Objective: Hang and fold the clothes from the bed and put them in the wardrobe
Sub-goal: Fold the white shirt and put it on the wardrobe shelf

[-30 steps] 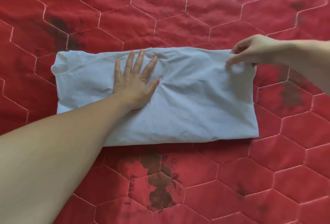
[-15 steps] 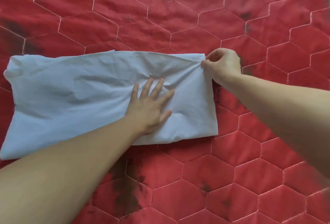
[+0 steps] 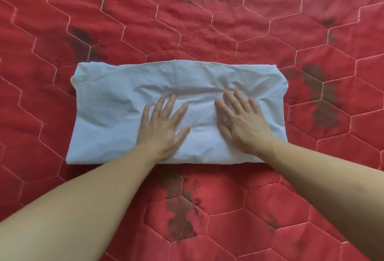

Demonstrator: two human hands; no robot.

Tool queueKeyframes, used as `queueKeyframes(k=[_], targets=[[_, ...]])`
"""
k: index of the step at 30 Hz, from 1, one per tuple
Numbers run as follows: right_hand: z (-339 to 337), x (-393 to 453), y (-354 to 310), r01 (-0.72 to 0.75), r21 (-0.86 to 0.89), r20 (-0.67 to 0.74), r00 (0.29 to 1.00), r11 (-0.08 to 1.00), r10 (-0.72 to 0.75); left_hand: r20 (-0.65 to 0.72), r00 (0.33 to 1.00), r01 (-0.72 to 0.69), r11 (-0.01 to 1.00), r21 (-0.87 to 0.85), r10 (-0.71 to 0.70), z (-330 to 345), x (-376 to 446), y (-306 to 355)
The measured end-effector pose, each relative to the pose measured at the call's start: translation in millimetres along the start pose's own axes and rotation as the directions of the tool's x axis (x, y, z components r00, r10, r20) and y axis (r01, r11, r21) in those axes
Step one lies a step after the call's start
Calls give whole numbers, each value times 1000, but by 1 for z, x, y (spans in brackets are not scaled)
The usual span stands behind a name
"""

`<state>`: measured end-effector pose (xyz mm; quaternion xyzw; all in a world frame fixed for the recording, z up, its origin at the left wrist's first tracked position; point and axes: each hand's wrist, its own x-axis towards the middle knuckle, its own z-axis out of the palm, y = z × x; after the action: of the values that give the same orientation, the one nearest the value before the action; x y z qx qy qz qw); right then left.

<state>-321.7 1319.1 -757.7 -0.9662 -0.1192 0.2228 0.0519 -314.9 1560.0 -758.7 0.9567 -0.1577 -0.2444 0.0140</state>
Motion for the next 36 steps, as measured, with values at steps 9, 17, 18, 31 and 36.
queueKeyframes(k=[9,17,18,31,36], targets=[[-24,7,-64,-19,-69,44,999,997,22,144,902,429,881,-198,-407,-1,-54,-64],[5,6,-174,129,-6,-17,991,992,-129,207,610,678,369,-636,-765,2,-87,-141],[6,7,-181,94,-14,5,996,995,-94,240,625,654,330,-680,-743,0,-90,-149],[-54,33,-231,-307,809,177,940,501,291,161,915,284,306,-909,-371,-58,-87,-103],[-99,43,-222,-349,893,272,922,284,276,119,984,179,684,-708,-134,-82,-71,-47]])
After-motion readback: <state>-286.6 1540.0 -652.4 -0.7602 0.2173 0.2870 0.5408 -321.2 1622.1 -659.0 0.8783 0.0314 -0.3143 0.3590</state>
